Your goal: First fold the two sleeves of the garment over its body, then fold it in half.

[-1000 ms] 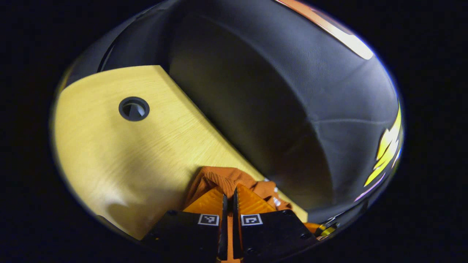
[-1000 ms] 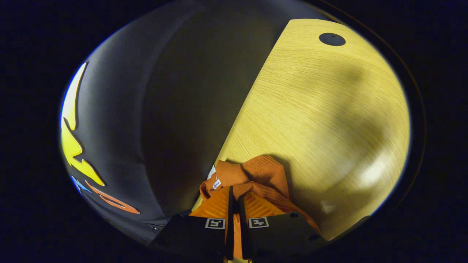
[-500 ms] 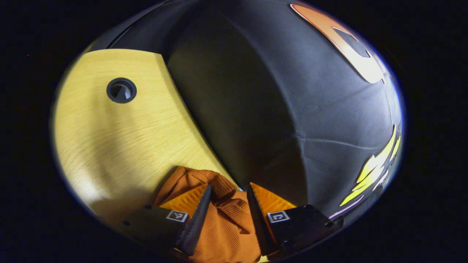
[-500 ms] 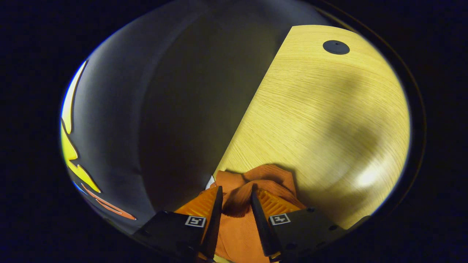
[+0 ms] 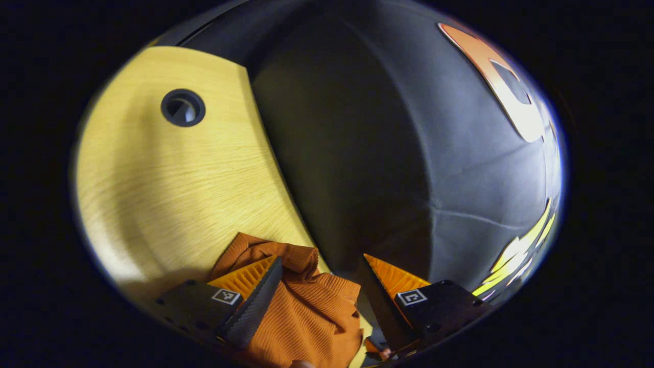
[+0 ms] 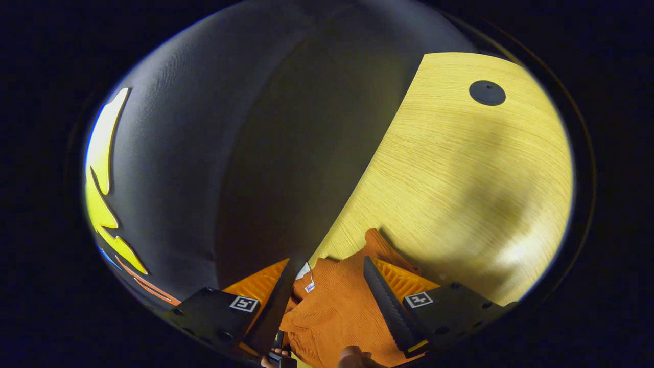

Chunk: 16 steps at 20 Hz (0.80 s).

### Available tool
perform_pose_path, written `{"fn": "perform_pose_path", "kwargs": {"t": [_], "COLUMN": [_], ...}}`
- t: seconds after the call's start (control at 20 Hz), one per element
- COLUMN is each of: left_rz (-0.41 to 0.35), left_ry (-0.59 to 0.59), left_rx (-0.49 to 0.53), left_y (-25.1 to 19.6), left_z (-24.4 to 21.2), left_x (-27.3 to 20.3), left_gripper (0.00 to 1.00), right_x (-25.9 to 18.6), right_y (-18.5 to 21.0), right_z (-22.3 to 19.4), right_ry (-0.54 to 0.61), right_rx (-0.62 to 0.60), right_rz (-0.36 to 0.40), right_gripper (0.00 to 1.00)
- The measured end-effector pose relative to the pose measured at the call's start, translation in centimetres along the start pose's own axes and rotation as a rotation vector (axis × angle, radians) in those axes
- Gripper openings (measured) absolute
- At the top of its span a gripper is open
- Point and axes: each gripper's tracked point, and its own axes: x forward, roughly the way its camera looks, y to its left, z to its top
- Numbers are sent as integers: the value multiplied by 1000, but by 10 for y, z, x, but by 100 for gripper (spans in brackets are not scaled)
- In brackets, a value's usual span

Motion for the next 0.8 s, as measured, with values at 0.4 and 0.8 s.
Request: {"fn": "perform_pose_path", "kwargs": {"t": [0.4, 0.8], "left_rz": [-172, -38], "left_ry": [19, -25], "left_rx": [-8, 430], "left_y": [-92, -140], "left_z": [-2, 24], "left_x": [-36, -143], "left_gripper": [96, 97], "right_x": [-60, -152], "right_y": [38, 90], "right_z": [10, -25], "right_ry": [-67, -96], "right_rx": [-175, -472], "right_rz": [3, -20], "right_gripper": [88, 82]}}
